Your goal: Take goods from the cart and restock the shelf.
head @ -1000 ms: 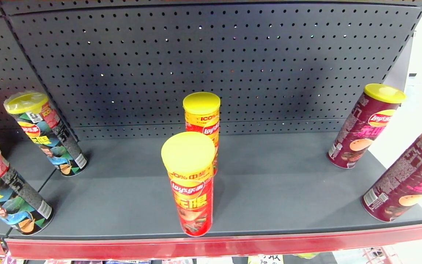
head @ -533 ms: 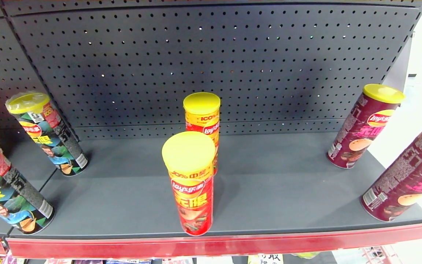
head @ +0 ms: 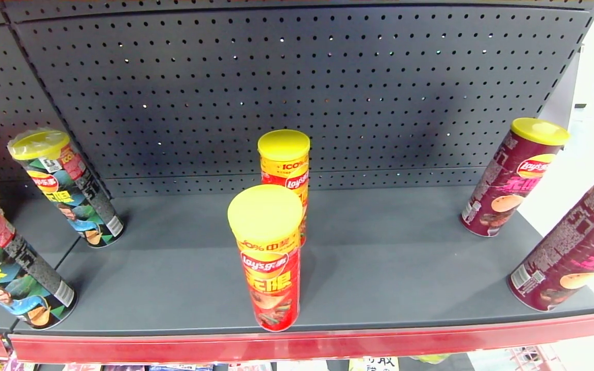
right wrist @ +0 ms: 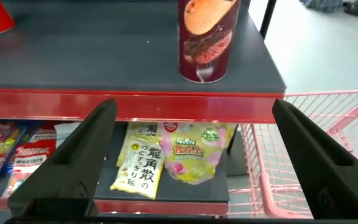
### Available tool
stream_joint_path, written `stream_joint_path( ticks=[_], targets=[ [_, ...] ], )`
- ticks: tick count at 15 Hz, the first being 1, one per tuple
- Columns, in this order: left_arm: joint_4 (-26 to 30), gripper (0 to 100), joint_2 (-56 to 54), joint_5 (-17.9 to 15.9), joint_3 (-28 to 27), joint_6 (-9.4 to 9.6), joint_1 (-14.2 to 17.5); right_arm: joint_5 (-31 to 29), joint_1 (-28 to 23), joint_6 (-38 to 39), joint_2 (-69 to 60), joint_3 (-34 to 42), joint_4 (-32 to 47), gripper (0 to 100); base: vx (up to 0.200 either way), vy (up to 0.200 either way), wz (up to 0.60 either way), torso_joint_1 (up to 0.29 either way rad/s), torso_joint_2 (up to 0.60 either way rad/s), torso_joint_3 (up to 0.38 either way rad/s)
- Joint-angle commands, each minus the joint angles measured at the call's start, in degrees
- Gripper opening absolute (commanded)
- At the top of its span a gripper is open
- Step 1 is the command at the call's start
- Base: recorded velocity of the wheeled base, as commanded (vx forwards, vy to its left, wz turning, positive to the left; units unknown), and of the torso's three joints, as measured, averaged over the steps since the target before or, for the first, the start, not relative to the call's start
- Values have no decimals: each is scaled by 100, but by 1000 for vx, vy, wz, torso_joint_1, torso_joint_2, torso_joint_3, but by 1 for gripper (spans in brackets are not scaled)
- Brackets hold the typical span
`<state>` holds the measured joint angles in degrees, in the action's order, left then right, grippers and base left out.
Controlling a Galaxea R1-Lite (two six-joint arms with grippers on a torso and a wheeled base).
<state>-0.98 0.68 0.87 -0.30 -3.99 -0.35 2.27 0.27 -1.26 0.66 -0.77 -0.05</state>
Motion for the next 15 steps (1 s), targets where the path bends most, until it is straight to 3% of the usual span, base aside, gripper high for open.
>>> stream_joint_path(
  ticks=[1,15],
  targets=[
    [71,100,-68,10,30,3,9,55,8,55,22,77,5,100,0,0,0,0,0,0],
    [80,100,-68,36,22,3,9,98,-9,99,-39,77,5,100,0,0,0,0,0,0]
  ],
)
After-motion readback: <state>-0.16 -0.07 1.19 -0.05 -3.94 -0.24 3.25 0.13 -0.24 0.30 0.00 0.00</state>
